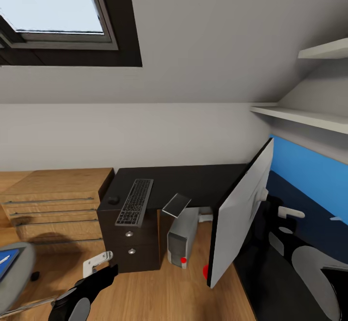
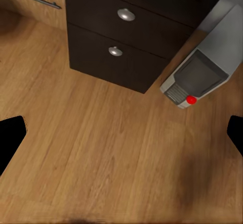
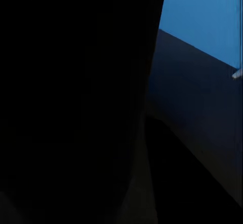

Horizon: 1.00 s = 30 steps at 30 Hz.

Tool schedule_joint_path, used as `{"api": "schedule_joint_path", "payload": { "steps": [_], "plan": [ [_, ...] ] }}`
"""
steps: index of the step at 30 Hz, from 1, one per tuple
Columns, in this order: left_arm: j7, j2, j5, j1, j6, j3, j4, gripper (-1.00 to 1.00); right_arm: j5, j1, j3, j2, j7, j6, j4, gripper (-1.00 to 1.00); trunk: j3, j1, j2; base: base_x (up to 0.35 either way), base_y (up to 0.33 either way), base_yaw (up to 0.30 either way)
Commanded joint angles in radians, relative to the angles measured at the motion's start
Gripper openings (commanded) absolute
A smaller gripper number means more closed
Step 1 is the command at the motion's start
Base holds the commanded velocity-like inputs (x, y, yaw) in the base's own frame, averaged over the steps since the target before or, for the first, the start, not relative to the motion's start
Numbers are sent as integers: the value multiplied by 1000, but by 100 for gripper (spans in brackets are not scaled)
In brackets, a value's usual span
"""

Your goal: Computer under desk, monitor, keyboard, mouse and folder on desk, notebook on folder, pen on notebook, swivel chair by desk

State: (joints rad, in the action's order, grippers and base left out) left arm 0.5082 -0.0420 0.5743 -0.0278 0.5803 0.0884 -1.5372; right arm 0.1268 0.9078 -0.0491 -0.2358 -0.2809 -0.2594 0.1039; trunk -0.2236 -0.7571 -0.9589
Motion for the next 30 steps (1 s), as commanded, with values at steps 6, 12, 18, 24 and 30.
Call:
{"api": "schedule_joint_path", "payload": {
  "steps": [6, 12, 18, 24, 30],
  "plan": [
    [10, -1, 10, 0, 1, 2, -1, 100, 22, 0, 5, 0, 3, -7, -4, -100, -2, 0, -1, -332, 0, 0],
    [10, -1, 10, -1, 1, 2, -1, 100, 22, 0, 5, 0, 3, -8, -4, -100, -2, 0, -1, -336, 0, 0],
    [10, -1, 10, 0, 1, 2, -1, 100, 22, 0, 5, 0, 3, -8, -3, -100, -2, 0, -1, -336, 0, 0],
    [11, -1, 9, 0, 1, 2, -1, 100, 22, 0, 5, 0, 3, -8, -3, -100, -2, 0, -1, -336, -12, 0],
    [12, -2, 9, 0, 1, 2, -1, 100, 22, 0, 6, 0, 0, -8, -3, -100, -2, 0, -1, -314, -149, 0]
  ]
}}
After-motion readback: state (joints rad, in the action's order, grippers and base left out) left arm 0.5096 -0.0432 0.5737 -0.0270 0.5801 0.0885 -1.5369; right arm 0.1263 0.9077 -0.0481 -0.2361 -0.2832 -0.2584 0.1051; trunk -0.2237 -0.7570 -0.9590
